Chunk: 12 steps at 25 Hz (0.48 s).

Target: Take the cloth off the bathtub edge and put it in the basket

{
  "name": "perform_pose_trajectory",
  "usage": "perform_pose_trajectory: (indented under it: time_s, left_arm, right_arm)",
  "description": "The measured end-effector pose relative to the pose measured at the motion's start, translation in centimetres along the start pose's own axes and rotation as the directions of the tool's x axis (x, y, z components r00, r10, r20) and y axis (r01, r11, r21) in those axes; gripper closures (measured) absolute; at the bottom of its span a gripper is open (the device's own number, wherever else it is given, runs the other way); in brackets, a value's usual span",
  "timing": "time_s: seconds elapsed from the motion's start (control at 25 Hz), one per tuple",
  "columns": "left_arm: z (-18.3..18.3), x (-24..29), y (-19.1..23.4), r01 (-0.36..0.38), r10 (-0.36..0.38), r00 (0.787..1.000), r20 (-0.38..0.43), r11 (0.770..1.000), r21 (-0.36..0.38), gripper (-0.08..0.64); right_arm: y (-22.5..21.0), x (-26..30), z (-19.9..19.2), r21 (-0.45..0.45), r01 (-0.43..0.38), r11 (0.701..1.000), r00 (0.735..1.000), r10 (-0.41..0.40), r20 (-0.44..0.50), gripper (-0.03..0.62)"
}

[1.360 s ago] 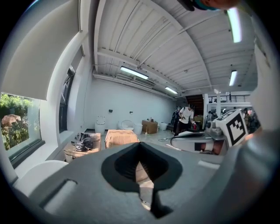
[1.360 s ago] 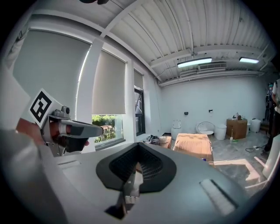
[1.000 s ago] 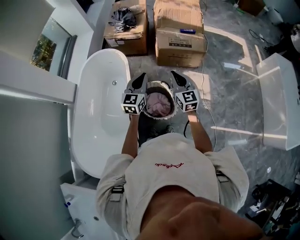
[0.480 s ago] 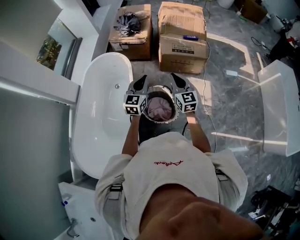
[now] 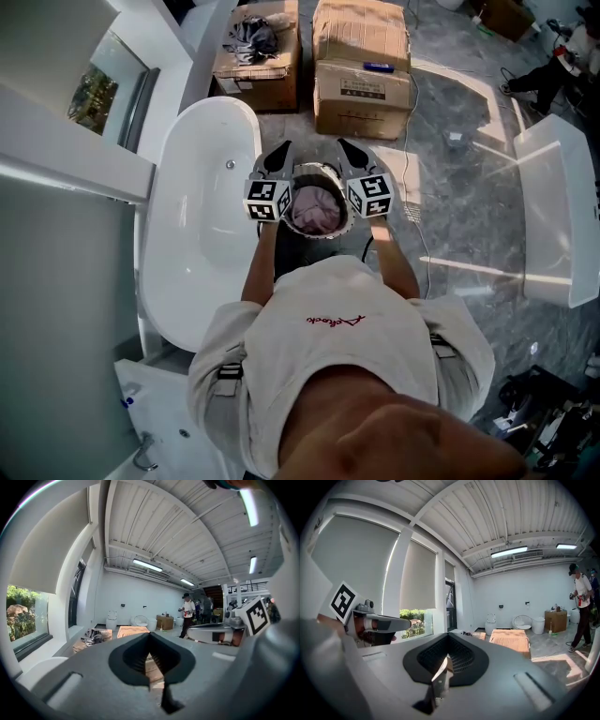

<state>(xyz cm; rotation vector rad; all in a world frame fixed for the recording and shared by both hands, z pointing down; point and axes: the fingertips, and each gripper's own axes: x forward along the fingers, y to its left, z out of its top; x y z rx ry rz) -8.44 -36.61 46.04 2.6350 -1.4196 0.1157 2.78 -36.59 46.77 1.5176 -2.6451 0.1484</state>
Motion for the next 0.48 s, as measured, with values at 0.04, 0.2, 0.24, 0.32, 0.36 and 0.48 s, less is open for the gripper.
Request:
perform_pose_trajectory:
  time_s: [0.04, 0.2, 0.24, 0.32, 0.36, 0.48]
  left_arm:
    - [-0.05, 0.07, 0.06, 0.0, 0.0, 1.0, 0.0, 1.0, 0.0, 0.56]
    - [-0.18, 0.07, -0.05, 0.001, -0.001, 1.0, -0.001, 1.0, -0.003, 0.56]
    - [-0.19, 0.08, -0.06, 0.001, -0.001, 1.0, -0.002, 1.0, -0.004, 0.56]
    - [-0.24, 0.13, -0.08, 0.0, 0.0, 1.0, -0.005, 1.0, -0.006, 0.56]
    - [-0.26, 0.14, -0.11, 0.0, 0.0, 1.0, -0.006, 1.0, -0.007, 0.56]
    - [-0.24, 0.18, -0.23, 0.001, -0.001, 1.0, -0.006, 1.0, -0.007, 0.56]
  right_arm:
    - [0.04, 0.07, -0.07, 0.0, -0.002, 1.0, 1.0, 0.002, -0.003, 0.588]
    - [0.19, 0.0, -0.22, -0.002, -0.01, 1.0, 1.0, 0.01, -0.008, 0.588]
    - [0.19, 0.0, -0.2, -0.003, -0.011, 1.0, 1.0, 0.011, -0.009, 0.588]
    - [0.17, -0.01, -0.2, -0.005, -0.014, 1.0, 1.0, 0.014, -0.012, 0.588]
    - [0.16, -0.03, -0.2, -0.006, -0.015, 1.0, 1.0, 0.015, -0.012, 0.588]
    - [0.11, -0.12, -0.15, -0.009, -0.016, 1.0, 1.0, 0.016, -0.01, 0.588]
